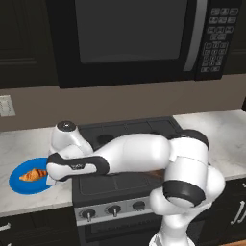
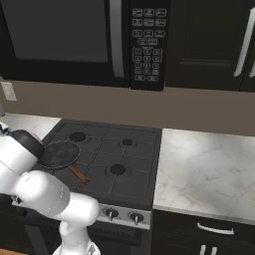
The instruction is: Pick the croissant and place it on the pan. Then turn on the stove to warm the croissant.
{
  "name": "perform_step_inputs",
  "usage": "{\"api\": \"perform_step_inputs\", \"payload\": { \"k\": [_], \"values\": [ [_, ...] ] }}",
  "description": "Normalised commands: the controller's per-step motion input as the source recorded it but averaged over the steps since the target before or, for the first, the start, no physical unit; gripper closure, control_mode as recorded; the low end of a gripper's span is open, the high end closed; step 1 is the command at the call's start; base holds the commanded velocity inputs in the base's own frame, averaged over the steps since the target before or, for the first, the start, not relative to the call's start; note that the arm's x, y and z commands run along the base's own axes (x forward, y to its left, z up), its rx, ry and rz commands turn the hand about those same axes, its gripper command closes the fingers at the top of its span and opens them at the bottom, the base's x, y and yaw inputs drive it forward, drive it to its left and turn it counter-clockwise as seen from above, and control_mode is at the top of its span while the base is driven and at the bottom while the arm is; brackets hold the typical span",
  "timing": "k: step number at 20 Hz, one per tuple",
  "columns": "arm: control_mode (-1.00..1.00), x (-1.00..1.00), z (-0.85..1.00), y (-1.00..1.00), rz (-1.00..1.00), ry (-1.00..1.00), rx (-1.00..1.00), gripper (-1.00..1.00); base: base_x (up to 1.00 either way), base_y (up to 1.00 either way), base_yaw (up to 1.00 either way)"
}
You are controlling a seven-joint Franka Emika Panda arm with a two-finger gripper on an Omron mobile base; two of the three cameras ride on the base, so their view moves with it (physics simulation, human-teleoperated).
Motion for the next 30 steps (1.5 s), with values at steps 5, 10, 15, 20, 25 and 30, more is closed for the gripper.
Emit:
{"api": "perform_step_inputs", "payload": {
  "k": [5, 10, 15, 20, 25, 30],
  "values": [
    [-1.00, 0.26, 0.00, 0.19, -0.02, 0.00, 0.00, -1.00, 0.00, 0.00, 0.00],
    [-1.00, 0.16, 0.00, 0.32, -0.04, 0.00, 0.00, -1.00, 0.00, 0.00, 0.00],
    [-1.00, 0.14, 0.00, 0.36, -0.05, 0.00, 0.00, -1.00, 0.00, 0.00, 0.00],
    [-1.00, 0.19, -0.01, 0.30, -0.04, 0.00, 0.00, -1.00, 0.00, 0.00, 0.00],
    [-1.00, 0.24, -0.11, 0.15, 0.00, 0.00, 0.00, -1.00, 0.00, 0.00, 0.00],
    [-1.00, 0.35, -0.12, 0.27, 0.00, 0.00, 0.00, -1.00, 0.00, 0.00, 0.00]
  ]
}}
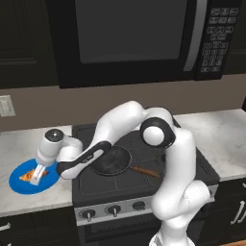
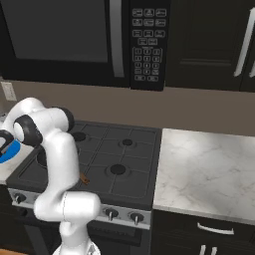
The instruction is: Pick the croissant and place it on the pan. Then turn on the stove to warm the croissant.
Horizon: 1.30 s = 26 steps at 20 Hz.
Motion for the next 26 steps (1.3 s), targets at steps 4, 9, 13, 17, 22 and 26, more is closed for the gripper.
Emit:
{"api": "perform_step_inputs", "payload": {
  "k": [4, 9, 13, 17, 22, 26],
  "values": [
    [-1.00, 0.42, -0.12, 0.15, 0.00, 0.00, 0.00, -1.00, 0.00, 0.00, 0.00],
    [-1.00, 0.38, -0.26, 0.00, 0.00, 0.00, 0.00, -1.00, 0.00, 0.00, 0.00],
    [-1.00, 0.23, -0.34, 0.00, 0.00, 0.00, 0.00, -1.00, 0.00, 0.00, 0.00],
    [-1.00, 0.24, -0.32, 0.07, 0.00, 0.00, 0.00, -1.00, 0.00, 0.00, 0.00],
    [-1.00, 0.02, -0.49, 0.14, 0.00, 0.05, 0.00, -1.00, 0.00, 0.00, 0.00],
    [-1.00, -0.01, -0.56, 0.13, 0.00, 0.11, 0.00, 1.00, 0.00, 0.00, 0.00]
  ]
}}
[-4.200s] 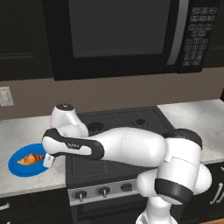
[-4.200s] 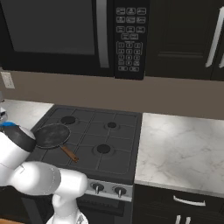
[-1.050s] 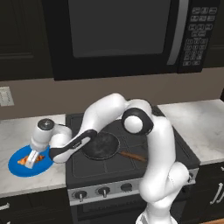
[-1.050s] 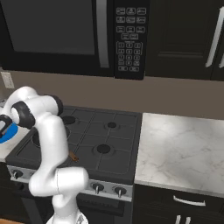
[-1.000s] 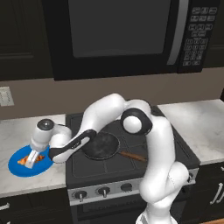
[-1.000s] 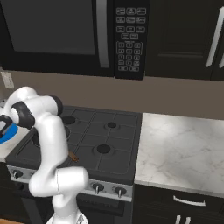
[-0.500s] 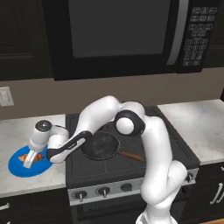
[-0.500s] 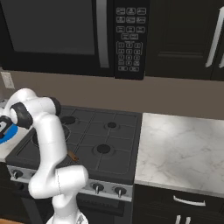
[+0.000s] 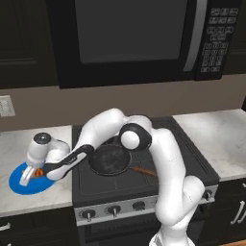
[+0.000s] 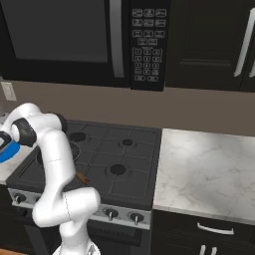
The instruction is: Pick the croissant and place it on the pan. Then turn on the stove to warm the croissant.
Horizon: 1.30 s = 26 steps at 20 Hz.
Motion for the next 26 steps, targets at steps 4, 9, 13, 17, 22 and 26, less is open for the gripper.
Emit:
{"api": "perform_step_inputs", "payload": {
  "k": [4, 9, 13, 17, 22, 26],
  "values": [
    [-1.00, 0.00, -0.11, 0.00, 0.00, 0.02, 0.00, 1.00, 0.00, 0.00, 0.00],
    [-1.00, -0.18, 0.03, -0.02, 0.00, -0.02, 0.00, 1.00, 0.00, 0.00, 0.00],
    [-1.00, -0.41, 0.23, -0.13, 0.00, -0.09, 0.00, 1.00, 0.00, 0.00, 0.00],
    [-1.00, -0.44, 0.29, -0.18, 0.00, -0.15, 0.00, 1.00, 0.00, 0.00, 0.00],
    [-1.00, -0.29, 0.39, -0.17, 0.00, -0.19, 0.02, 1.00, 0.00, 0.00, 0.00],
    [-1.00, -0.19, 0.47, -0.23, 0.00, -0.19, 0.05, 1.00, 0.00, 0.00, 0.00]
  ]
}}
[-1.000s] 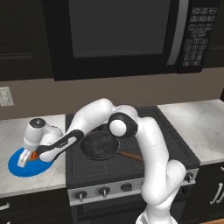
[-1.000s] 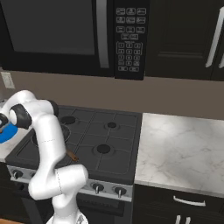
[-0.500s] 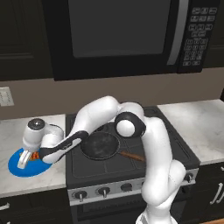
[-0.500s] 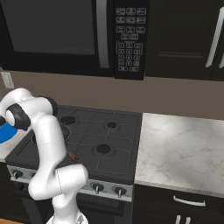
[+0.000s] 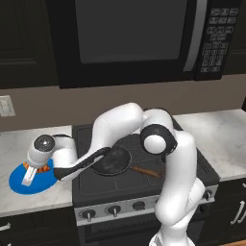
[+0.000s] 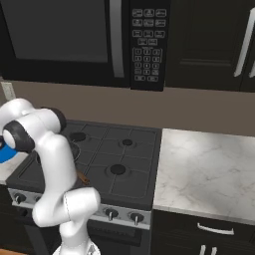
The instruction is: Pick the croissant and place it on the pan. Then turn on the stove to warm the croissant.
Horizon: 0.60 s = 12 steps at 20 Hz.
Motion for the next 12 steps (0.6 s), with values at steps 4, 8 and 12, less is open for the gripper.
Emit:
{"api": "perform_step_inputs", "payload": {
  "k": [4, 8, 12],
  "values": [
    [-1.00, -0.15, 0.51, -0.29, 0.00, -0.13, 0.06, 1.00, 0.00, 0.00, 0.00],
    [-1.00, -0.19, 0.38, -0.44, 0.00, -0.10, 0.07, 1.00, 0.00, 0.00, 0.00],
    [-1.00, -0.19, 0.39, -0.63, -0.02, -0.04, 0.11, 1.00, 0.00, 0.00, 0.00]
  ]
}}
